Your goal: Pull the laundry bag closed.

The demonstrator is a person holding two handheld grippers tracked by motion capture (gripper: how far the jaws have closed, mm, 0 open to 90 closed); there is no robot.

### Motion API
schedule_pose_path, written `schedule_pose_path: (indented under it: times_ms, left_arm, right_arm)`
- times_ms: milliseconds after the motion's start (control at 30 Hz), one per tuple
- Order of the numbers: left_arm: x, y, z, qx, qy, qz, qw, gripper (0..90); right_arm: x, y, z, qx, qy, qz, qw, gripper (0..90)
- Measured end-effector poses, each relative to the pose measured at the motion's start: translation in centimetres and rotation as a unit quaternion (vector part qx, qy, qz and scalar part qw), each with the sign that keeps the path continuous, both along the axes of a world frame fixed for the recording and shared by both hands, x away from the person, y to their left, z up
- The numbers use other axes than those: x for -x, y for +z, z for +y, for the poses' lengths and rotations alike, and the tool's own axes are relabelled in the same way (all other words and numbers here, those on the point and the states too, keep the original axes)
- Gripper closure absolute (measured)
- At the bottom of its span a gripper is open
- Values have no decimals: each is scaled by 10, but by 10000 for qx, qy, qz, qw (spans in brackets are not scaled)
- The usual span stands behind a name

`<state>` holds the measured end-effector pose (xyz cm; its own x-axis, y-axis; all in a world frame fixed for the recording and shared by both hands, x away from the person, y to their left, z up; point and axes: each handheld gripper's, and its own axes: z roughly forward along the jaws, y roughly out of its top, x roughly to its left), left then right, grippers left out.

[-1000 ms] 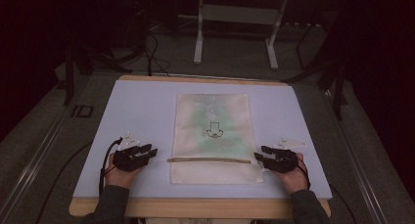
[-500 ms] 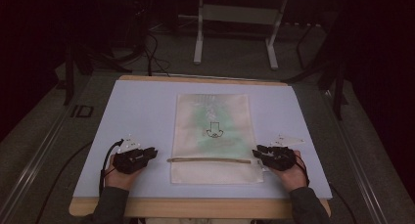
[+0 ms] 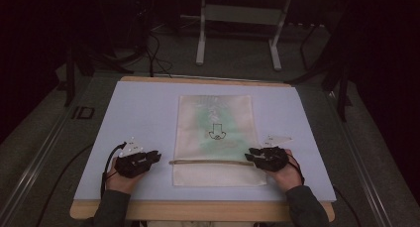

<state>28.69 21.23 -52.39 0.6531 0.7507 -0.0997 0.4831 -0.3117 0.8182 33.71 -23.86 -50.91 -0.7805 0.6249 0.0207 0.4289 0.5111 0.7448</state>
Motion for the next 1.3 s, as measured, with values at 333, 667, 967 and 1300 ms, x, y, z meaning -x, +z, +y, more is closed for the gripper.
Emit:
schedule_pose_path:
  times_ms: [333,667,967,1300]
  left_arm:
    - [1,0,-2,-57,-151,22,9999,732]
    - [4,2,-5,-80,-351,-8,9994,745]
    - [3,1,-2,-27,-289,18,9996,743]
    - [1,0,3,-34,-200,23,9998,725]
  right_arm:
    - [-6,5,30,171,341,-63,9993,737]
    - [-11,12,55,279,637,-112,9975,755]
    - [-14,15,78,357,911,-141,9951,764]
    - [-15,19,103,425,1164,-168,9921,765]
